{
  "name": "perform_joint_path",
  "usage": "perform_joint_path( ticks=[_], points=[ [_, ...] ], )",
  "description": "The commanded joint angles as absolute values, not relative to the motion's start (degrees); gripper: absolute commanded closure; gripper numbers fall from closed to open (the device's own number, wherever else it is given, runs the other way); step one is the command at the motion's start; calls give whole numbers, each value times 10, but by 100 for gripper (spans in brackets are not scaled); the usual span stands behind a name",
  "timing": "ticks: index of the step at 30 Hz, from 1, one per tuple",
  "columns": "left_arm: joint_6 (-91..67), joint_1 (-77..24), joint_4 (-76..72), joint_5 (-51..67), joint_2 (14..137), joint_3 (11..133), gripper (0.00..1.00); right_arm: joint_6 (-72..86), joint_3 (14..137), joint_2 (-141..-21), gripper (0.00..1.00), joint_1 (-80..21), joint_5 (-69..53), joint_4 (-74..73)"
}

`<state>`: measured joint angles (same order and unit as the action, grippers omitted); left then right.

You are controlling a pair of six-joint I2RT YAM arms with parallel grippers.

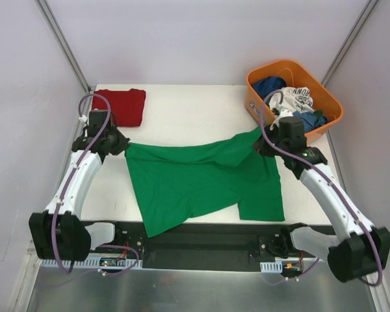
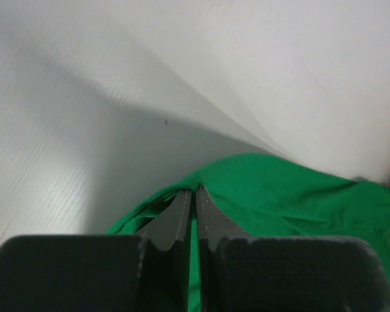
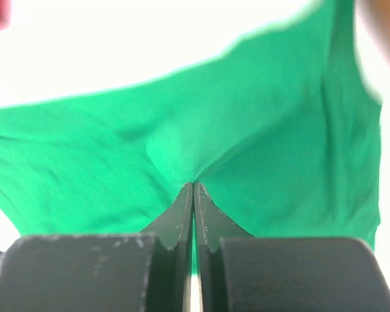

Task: Fold and stack the t-shirts
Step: Flatten out the tshirt

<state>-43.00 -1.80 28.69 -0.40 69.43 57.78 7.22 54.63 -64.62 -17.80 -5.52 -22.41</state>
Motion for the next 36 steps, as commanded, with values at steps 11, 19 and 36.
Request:
perform_joint_path(
  ticks=[11,19,36],
  points=[
    [-431,-16,282,-10,473,698,100,-13,739,-454,99,-174,-6,-156],
    [-411,-16,269,-45,368,781,100,-41,871,-434,99,-174,-55,-176],
    [-355,-16,230,-74,586,959,100,-112,1063,-652,100,-169,-10,-207]
  ],
)
